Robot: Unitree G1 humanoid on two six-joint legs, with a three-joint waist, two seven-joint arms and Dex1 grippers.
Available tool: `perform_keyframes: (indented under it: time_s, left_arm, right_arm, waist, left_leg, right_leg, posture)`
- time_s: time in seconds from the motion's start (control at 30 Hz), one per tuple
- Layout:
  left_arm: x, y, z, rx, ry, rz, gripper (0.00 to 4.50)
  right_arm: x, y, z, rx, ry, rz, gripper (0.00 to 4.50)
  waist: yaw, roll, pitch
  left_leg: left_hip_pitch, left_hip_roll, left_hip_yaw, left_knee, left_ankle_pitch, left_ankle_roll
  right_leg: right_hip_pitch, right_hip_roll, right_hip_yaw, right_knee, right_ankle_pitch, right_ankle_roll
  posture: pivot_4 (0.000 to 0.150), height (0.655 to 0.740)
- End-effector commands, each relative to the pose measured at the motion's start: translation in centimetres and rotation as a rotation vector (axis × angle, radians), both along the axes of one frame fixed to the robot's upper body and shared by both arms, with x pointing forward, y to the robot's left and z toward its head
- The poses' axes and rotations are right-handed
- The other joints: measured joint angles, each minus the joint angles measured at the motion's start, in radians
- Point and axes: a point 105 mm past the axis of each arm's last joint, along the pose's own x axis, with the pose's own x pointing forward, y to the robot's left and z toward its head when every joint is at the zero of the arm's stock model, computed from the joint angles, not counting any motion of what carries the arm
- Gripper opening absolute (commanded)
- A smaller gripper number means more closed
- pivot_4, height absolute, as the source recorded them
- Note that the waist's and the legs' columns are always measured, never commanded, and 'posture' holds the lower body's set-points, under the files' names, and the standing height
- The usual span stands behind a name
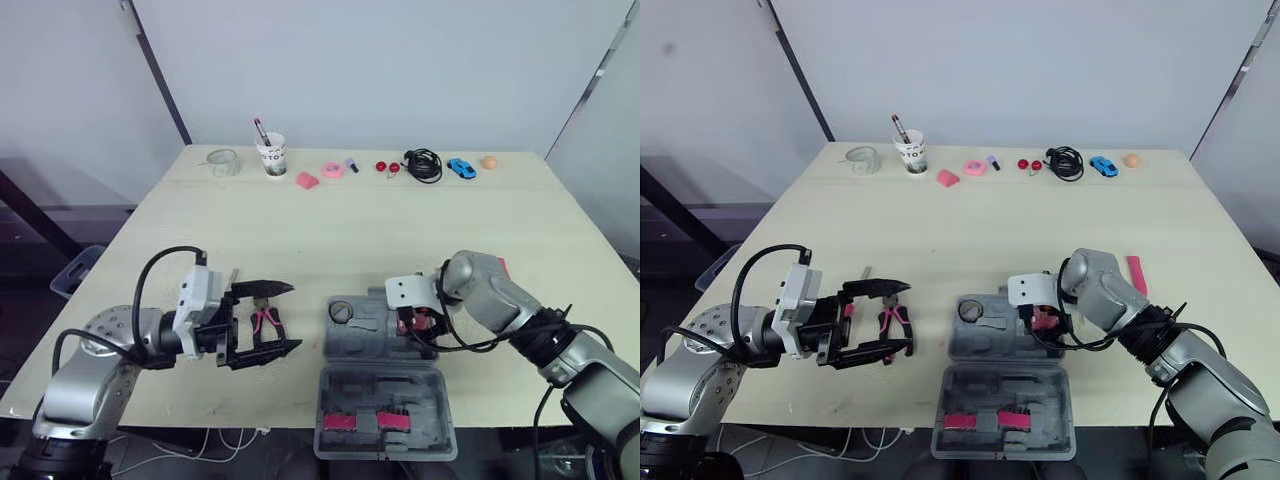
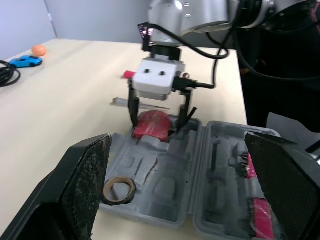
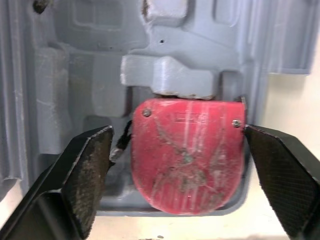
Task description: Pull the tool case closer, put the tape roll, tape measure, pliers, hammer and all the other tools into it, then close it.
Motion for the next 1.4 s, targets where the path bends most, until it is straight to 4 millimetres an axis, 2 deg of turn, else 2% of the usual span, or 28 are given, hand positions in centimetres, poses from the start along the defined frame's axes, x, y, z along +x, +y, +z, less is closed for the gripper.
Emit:
perform_keyframes:
  time_s: [0.03, 0.23, 0.33, 0.47, 0.5, 0.6, 0.7, 0.97, 1.2, 1.4]
  left_arm:
    - [-0.4, -0.3, 0.6, 0.002, -0.025, -0.027, 4.50]
    - [-0.2, -0.5, 0.7, 0.001, -0.030, -0.038, 4.50]
    - [-0.2, -0.6, 0.7, -0.005, -0.034, -0.040, 4.50]
    - [-0.2, -0.5, 0.6, -0.009, -0.030, -0.039, 4.50]
    - [-0.3, -0.4, 0.6, -0.009, -0.028, -0.040, 4.50]
    - [-0.3, -0.4, 0.5, -0.007, -0.022, -0.043, 4.50]
    - [-0.3, -0.4, 0.4, -0.005, -0.017, -0.047, 4.50]
    - [-0.2, -0.2, 0.4, 0.004, -0.020, -0.046, 4.50]
    - [-0.2, -0.1, 0.4, 0.007, -0.022, -0.035, 4.50]
    - [-0.3, -0.1, 0.3, 0.008, -0.019, -0.030, 4.50]
  right_arm:
    - [0.0, -0.3, 1.9, 0.046, -0.044, -0.015, 4.48]
    - [-0.9, -1.2, 4.6, 0.165, -0.061, -0.054, 4.48]
    - [-0.7, -1.2, 5.6, 0.324, -0.076, -0.095, 4.48]
    - [-0.5, -2.0, 5.7, 0.562, -0.083, -0.176, 4.48]
    - [-0.7, -2.0, 5.4, 0.613, -0.086, -0.164, 4.48]
    - [-1.1, -2.0, 4.5, 0.725, -0.062, -0.191, 3.45]
    - [-0.7, -1.8, 4.2, 0.824, -0.090, -0.212, 2.06]
    - [-0.2, -2.1, 2.4, 0.920, -0.136, -0.225, 2.06]
    - [-0.1, -2.5, -0.2, 1.000, -0.119, -0.256, 2.06]
    - [-0.6, -3.7, -5.0, 0.908, -0.045, -0.360, 2.06]
  waist:
    - [0.000, 0.000, 0.000]
    - [0.001, 0.000, 0.000]
    - [0.000, 0.000, 0.000]
    - [0.000, -0.001, 0.000]
    - [0.000, 0.000, 0.000]
    - [0.001, -0.001, 0.000]
    - [-0.003, -0.001, 0.000]
    - [-0.002, -0.001, 0.000]
    - [-0.002, 0.000, 0.000]
    - [-0.003, -0.001, 0.000]
  left_leg:
    - [0.000, 0.000, 0.000, 0.000, 0.000, 0.000]
    - [0.000, 0.000, 0.000, 0.000, 0.000, 0.000]
    - [0.000, 0.000, 0.000, 0.000, 0.000, 0.000]
    - [0.000, 0.000, 0.000, 0.000, 0.000, 0.000]
    - [0.000, 0.000, 0.000, 0.000, 0.000, 0.000]
    - [0.000, 0.000, -0.001, -0.001, 0.000, 0.000]
    - [0.000, 0.000, 0.000, 0.000, 0.000, 0.000]
    - [0.000, 0.000, 0.000, -0.001, 0.000, 0.000]
    - [0.000, 0.000, 0.000, -0.001, 0.000, 0.000]
    - [0.001, 0.000, 0.000, -0.001, 0.000, 0.000]
  right_leg:
    - [0.000, 0.000, 0.000, 0.000, 0.000, 0.000]
    - [0.000, 0.000, 0.000, 0.000, 0.000, 0.000]
    - [0.000, 0.000, 0.000, 0.000, 0.000, 0.000]
    - [0.000, 0.000, 0.000, 0.000, 0.000, 0.000]
    - [0.000, 0.000, 0.000, 0.000, 0.000, 0.000]
    - [0.001, 0.000, 0.000, -0.001, 0.000, 0.000]
    - [0.001, 0.000, 0.001, -0.001, 0.000, 0.000]
    - [0.001, 0.000, 0.001, -0.001, 0.000, 0.000]
    - [0.001, 0.000, 0.001, -0.001, 0.000, 0.000]
    - [0.001, 0.000, 0.001, 0.000, 0.000, 0.000]
  posture:
    - [0.150, 0.7400]
    - [0.150, 0.7400]
    - [0.150, 0.7400]
    - [0.150, 0.7400]
    - [0.150, 0.7400]
    - [0.150, 0.7400]
    - [0.150, 0.7400]
    - [0.150, 0.7400]
    - [0.150, 0.7400]
    - [0.150, 0.7400]
